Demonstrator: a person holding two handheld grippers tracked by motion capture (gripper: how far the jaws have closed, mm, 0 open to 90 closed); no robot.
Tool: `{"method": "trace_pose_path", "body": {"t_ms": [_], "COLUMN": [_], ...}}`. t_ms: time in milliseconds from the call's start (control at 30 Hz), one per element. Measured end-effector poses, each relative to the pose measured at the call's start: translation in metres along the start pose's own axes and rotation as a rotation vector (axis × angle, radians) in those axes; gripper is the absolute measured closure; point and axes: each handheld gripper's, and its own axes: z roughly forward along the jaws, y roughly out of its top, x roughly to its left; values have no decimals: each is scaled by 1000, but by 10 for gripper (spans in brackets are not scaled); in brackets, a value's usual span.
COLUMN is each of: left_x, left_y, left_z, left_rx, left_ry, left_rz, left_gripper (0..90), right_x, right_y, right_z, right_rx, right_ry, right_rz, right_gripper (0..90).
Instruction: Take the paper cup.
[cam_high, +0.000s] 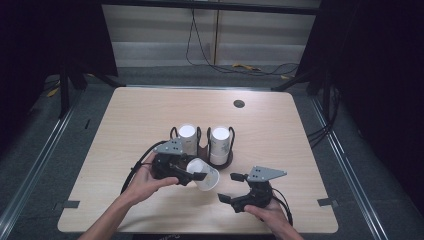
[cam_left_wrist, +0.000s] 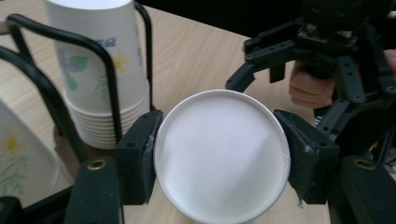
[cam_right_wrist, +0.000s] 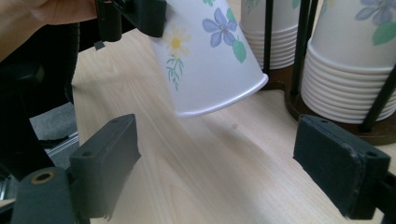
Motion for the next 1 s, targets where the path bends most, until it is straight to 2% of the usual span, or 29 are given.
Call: {"method": "trace_pose_path", "body": {"t_ms": [300, 500, 567, 600, 667, 733, 800, 967, 1000], "left_x": [-8, -15, -15, -16, -17, -16, -18, -21, -22], "left_y": [2, 8, 9, 9, 10, 11, 13, 20, 21], "left_z": [6, 10, 10, 10, 10, 10, 10, 9, 9], "left_rx": [-5, -7, -24, -25, -7, -13, -10, -33, -53], "left_ry": [-28, -53, -88, -87, -53, -63, -62, -97, -121], "left_rz": [3, 4, -25, -23, -8, -24, -17, -24, -42], "left_gripper": [358, 358, 358, 358, 358, 359, 358, 359, 358], "right_x": [0, 2, 2, 2, 3, 4, 5, 7, 7], "right_y": [0, 1, 2, 2, 3, 3, 4, 6, 7], "right_z": [-1, -3, -3, -3, -3, -3, -3, -5, -6], "right_rx": [-28, -82, -93, -92, -98, -104, -111, -143, -140], "right_ry": [9, 22, 35, 32, 38, 36, 44, 45, 47], "right_rz": [-7, -26, -29, -32, -40, -44, -50, -61, -61], "right_gripper": [138, 138, 137, 139, 138, 138, 138, 139, 140]}}
